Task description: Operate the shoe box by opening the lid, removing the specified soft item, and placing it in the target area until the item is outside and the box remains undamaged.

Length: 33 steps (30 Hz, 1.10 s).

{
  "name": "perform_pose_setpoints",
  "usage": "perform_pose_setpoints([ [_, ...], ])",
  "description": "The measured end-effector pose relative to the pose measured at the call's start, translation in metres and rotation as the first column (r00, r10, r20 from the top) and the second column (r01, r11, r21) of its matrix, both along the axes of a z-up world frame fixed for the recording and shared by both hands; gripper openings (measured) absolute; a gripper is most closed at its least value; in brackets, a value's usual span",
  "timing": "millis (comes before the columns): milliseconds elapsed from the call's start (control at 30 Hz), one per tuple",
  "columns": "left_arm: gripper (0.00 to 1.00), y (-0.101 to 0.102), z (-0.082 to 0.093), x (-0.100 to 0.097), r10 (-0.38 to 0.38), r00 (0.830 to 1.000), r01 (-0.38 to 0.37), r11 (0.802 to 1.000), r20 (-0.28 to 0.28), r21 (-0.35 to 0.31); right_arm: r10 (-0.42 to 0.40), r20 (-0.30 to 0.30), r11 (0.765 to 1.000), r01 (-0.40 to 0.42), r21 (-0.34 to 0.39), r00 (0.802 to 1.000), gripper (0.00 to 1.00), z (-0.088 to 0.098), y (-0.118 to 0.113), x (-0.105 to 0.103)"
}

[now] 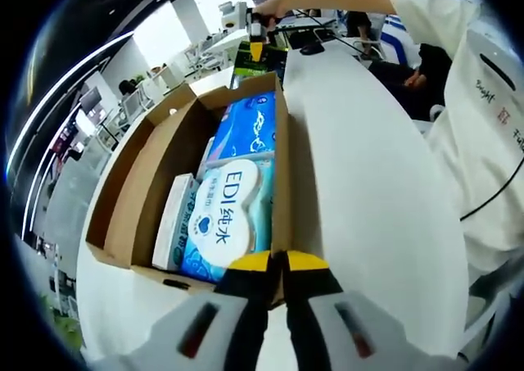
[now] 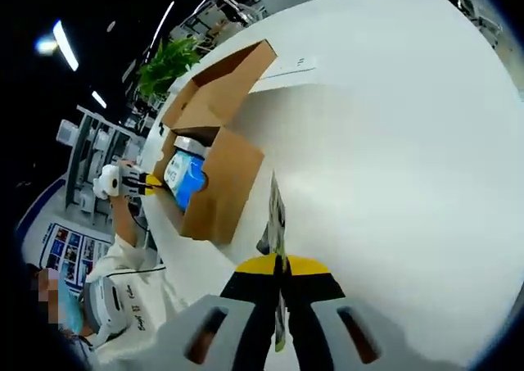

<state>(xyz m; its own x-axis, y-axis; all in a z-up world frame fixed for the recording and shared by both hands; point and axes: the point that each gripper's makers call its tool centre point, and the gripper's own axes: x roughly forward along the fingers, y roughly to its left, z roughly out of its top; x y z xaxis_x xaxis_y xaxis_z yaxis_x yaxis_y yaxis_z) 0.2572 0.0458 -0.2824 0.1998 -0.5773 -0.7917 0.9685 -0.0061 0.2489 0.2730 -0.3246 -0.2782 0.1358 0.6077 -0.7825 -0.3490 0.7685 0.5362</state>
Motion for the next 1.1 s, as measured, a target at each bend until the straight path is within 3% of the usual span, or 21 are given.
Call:
perform_pose_setpoints([
  [67,0.04,0.000,0.000,0.000,0.001,1.000,-0.001,1.000,-0.001,0.000,-0.003,0.011,1.000,0.003,-0.015,1.000,0.00,-0.003,-0.003,0.006],
  [267,0.04,0.000,0.000,0.000,-0.001,1.000,0.001,1.000,0.000,0.004,0.051,0.077,0.982,-0.036,-0.185,0.996,0.00,-0.024,-0.010,-0.001],
  [467,0.04,0.001,0.000,0.000,-0.001,1.000,0.001,1.000,0.000,0.002,0.062,0.102,0.974,-0.037,-0.224,0.993,0.00,-0.034,-0.002,-0.008],
  [533,0.04,0.001,0.000,0.001,0.000,1.000,0.000,1.000,0.000,0.001,0.085,0.119,0.962,-0.050,-0.269,0.989,0.00,-0.039,-0.011,0.001],
  [667,0.04,0.001,0.000,0.001,-0.001,1.000,0.001,1.000,0.002,0.000,0.149,0.165,0.942,-0.089,-0.323,0.975,0.00,-0.045,-0.004,-0.004],
  [733,0.04,0.001,0.000,0.001,-0.001,1.000,0.001,1.000,0.001,0.000,0.172,0.175,0.940,-0.109,-0.322,0.969,0.00,-0.047,-0.003,-0.003],
  [800,0.04,0.001,0.000,0.001,-0.003,1.000,0.003,1.000,0.001,0.002,0.221,0.222,0.937,-0.144,-0.317,0.950,0.00,-0.046,0.002,0.001],
  [1000,0.04,0.001,0.000,0.001,-0.003,1.000,0.003,1.000,0.002,0.001,0.252,0.215,0.916,-0.162,-0.366,0.944,0.00,-0.053,-0.004,0.008],
  [1100,0.04,0.001,0.000,0.000,-0.003,1.000,0.003,1.000,0.001,-0.002,0.263,0.215,0.913,-0.171,-0.370,0.940,0.00,-0.054,-0.017,0.026],
])
